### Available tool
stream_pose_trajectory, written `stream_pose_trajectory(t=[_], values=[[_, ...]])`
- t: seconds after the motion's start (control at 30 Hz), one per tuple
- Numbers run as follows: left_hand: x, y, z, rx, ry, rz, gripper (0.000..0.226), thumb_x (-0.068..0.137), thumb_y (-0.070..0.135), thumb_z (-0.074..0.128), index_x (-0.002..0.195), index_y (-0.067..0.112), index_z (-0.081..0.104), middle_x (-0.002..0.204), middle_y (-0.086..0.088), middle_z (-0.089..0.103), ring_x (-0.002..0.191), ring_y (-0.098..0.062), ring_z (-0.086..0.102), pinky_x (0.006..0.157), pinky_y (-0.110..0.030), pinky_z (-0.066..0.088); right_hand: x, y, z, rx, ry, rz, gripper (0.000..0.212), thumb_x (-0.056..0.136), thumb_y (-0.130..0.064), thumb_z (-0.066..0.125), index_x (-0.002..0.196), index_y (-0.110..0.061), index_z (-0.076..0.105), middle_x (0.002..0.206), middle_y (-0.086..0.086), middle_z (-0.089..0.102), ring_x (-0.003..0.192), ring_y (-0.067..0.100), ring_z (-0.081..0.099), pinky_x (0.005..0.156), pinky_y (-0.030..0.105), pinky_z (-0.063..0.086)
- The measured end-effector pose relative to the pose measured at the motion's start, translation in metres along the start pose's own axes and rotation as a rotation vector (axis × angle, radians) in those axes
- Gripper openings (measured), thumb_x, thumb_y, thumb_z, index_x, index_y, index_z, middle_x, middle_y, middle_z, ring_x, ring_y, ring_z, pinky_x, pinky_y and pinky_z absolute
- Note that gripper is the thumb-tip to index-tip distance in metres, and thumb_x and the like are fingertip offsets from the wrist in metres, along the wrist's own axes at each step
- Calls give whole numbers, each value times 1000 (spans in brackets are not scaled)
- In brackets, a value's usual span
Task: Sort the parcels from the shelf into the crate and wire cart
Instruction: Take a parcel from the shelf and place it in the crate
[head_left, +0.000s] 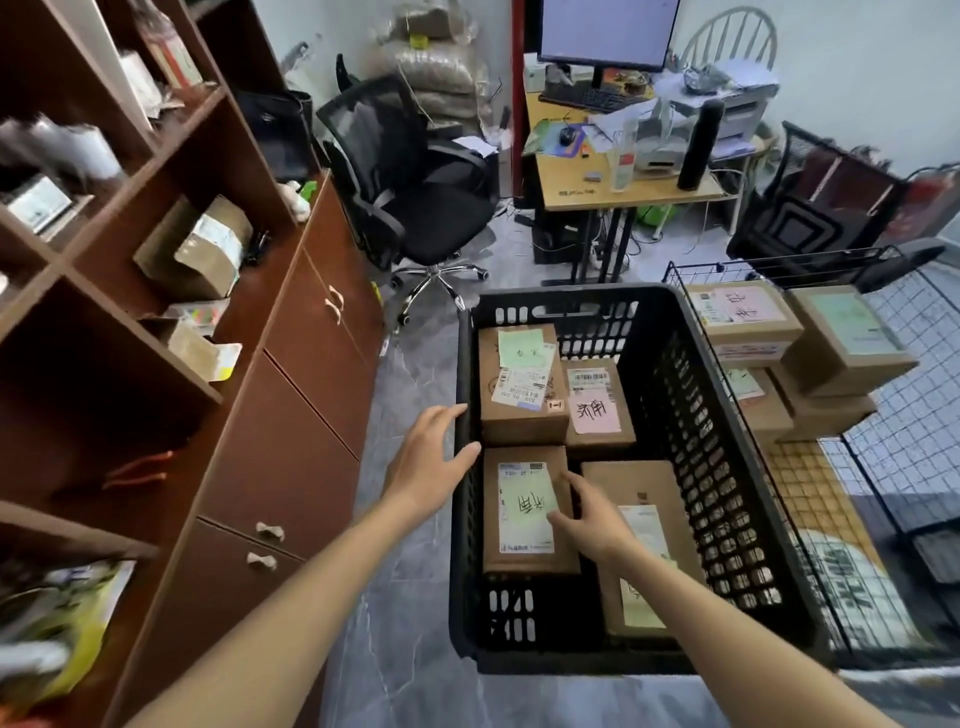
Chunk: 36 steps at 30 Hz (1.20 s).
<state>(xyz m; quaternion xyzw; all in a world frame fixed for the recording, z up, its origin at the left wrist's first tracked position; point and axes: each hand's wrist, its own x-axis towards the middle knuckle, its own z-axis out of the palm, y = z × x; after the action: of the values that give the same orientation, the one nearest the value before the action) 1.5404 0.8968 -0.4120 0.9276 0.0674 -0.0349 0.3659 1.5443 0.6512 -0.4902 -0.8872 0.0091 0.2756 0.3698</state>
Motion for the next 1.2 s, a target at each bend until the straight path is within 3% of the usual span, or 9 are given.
stream_pose_trajectory(t=[0.13,0.37,0.47,0.73,0.9,1.2], values=[[8,1,4,106,3,76,63,99,43,61,155,31,36,162,9,26,148,-14,28,112,-36,34,17,-1,-11,-273,5,-101,86,89,-45,72,160,-25,28,166,-5,23,147,18,35,112,38,43],[23,2,16,218,31,182,66,98,44,61,157,28,34,168,6,12,153,-15,14,122,-41,22,42,3,-17,-388,-81,-145,118,75,-54,83,163,-30,8,170,-12,1,154,16,20,117,39,37],[27,3,20,232,41,182,67,97,42,62,157,27,35,168,4,12,154,-16,12,122,-40,19,49,5,-20,-404,-70,-162,123,69,-57,86,163,-27,13,169,-10,6,153,16,19,118,38,35],[30,2,30,272,62,184,70,95,31,67,157,24,35,169,2,10,156,-18,5,126,-39,13,57,-2,-24,-464,-89,-162,133,55,-59,92,161,-27,18,162,-9,20,147,19,31,109,45,46],[30,4,28,285,61,182,69,96,31,66,157,23,35,169,2,10,156,-17,5,123,-35,11,42,3,-22,-575,-171,-211,111,54,-57,93,146,-31,36,140,-10,42,129,16,43,98,37,48],[27,6,29,259,57,152,67,96,29,65,156,23,36,169,5,9,155,-17,9,125,-42,19,31,15,-24,-602,-250,-270,104,63,-52,91,148,-29,36,143,-8,45,130,18,43,107,36,41]])
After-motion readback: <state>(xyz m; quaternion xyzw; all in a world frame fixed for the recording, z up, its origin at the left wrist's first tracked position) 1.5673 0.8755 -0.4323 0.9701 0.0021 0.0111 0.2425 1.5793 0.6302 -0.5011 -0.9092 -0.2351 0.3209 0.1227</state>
